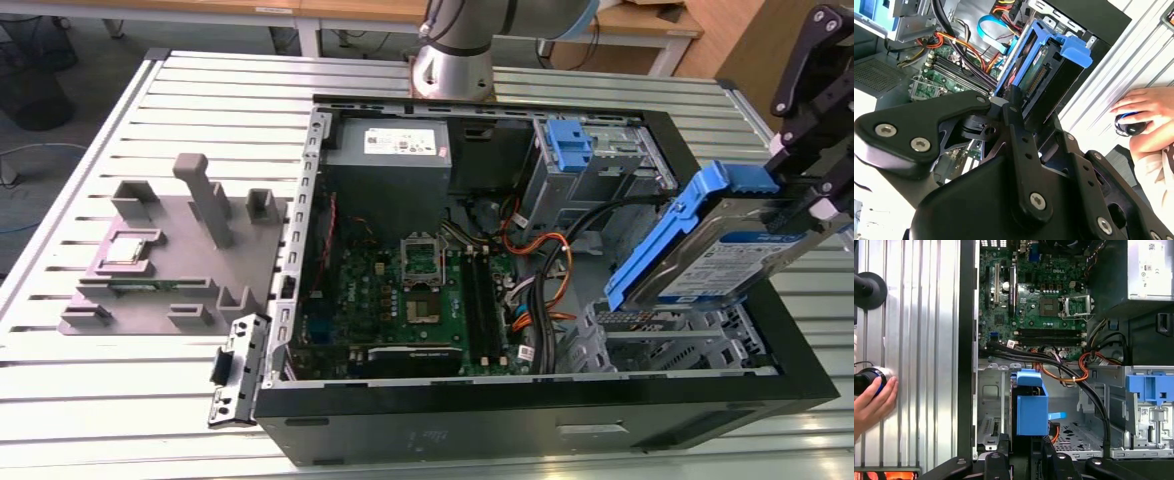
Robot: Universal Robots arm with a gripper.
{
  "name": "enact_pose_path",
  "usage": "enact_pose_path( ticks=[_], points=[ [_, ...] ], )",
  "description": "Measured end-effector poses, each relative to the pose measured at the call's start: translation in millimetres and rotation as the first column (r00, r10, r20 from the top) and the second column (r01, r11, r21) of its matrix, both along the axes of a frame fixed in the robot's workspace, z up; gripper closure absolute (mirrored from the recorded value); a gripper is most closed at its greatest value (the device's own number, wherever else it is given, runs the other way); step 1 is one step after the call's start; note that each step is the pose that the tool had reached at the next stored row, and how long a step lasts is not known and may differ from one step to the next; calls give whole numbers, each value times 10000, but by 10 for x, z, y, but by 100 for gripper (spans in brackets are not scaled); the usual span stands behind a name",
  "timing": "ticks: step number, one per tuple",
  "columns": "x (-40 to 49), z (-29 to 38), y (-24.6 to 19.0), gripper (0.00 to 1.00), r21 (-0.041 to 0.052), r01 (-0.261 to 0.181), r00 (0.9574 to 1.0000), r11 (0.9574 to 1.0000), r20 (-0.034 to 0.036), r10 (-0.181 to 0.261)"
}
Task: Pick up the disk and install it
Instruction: 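Insert the disk into the insertion slot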
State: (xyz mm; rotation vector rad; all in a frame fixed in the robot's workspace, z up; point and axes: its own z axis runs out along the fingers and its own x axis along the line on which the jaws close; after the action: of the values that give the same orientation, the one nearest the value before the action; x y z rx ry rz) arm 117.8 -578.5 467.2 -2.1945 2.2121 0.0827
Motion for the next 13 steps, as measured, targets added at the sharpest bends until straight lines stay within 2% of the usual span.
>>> enact_pose_path(
  ticks=[5, 13],
  points=[
    [-32, -37, -9, 65, -1, -98, 9999, 10000, 57, 98],
    [-39, -80, -25, 65, 2, -194, 9998, 9998, 67, 194]
  ],
)
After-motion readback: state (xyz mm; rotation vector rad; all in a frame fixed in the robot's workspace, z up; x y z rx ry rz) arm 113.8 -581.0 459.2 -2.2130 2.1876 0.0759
